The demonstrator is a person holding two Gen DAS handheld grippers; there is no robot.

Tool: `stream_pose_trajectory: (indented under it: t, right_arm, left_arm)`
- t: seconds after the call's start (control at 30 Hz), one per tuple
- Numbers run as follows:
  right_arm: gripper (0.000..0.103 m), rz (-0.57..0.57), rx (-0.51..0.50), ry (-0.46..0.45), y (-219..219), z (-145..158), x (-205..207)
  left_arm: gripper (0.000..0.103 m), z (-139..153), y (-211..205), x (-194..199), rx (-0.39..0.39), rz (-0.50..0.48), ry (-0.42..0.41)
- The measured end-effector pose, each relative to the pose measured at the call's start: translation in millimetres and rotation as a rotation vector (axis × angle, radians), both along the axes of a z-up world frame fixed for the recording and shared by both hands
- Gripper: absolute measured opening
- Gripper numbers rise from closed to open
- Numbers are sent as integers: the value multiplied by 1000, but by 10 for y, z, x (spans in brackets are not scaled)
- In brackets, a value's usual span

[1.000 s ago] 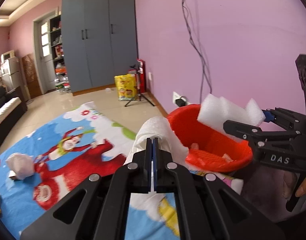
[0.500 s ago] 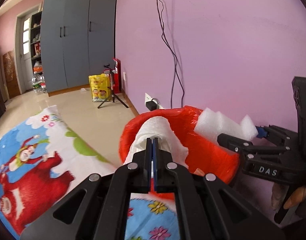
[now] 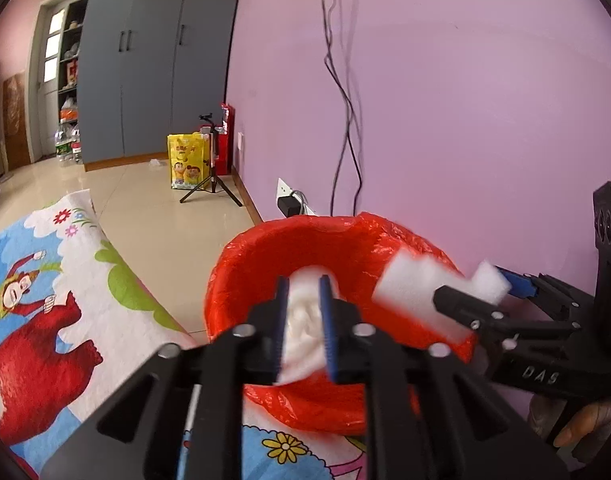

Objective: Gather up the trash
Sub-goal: 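Open both tools to drop the foam and tissue into the red bin, then move both tools back over the trash on the bed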

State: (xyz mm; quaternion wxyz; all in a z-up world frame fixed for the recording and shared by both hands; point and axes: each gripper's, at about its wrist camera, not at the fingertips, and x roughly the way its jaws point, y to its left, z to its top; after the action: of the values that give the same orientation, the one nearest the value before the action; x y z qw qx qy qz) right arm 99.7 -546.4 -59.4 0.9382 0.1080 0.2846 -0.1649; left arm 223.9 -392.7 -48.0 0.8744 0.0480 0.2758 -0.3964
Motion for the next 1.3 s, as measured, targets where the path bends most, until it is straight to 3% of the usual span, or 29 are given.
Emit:
stream_pose_trajectory:
  t: [0.27,0.4,0.47,0.6,0.9,1.3]
  right_arm:
    - [76,-11,3,-24,-1,79,-67]
    - [76,-5,4,-24,34,93,-73]
    - [76,-1,4,-25,54,99,-67]
    - [76,25,7,-32,203,145,-23]
    - [76,189,-45,-24,1046,229,286]
    - [76,418,-83,-2,2333,242,698]
  left_arm:
    - [40,11,35,-74,24,16,-16]
    - [71,19,163,-105,36,71,-23]
    - [75,50,260,-113,51,107,-40]
    - [91,156,515,-131,75,179,-81]
    - [98,397,1468,-131,106,313,-114]
    - [98,364,2847,-269,234,463,-150]
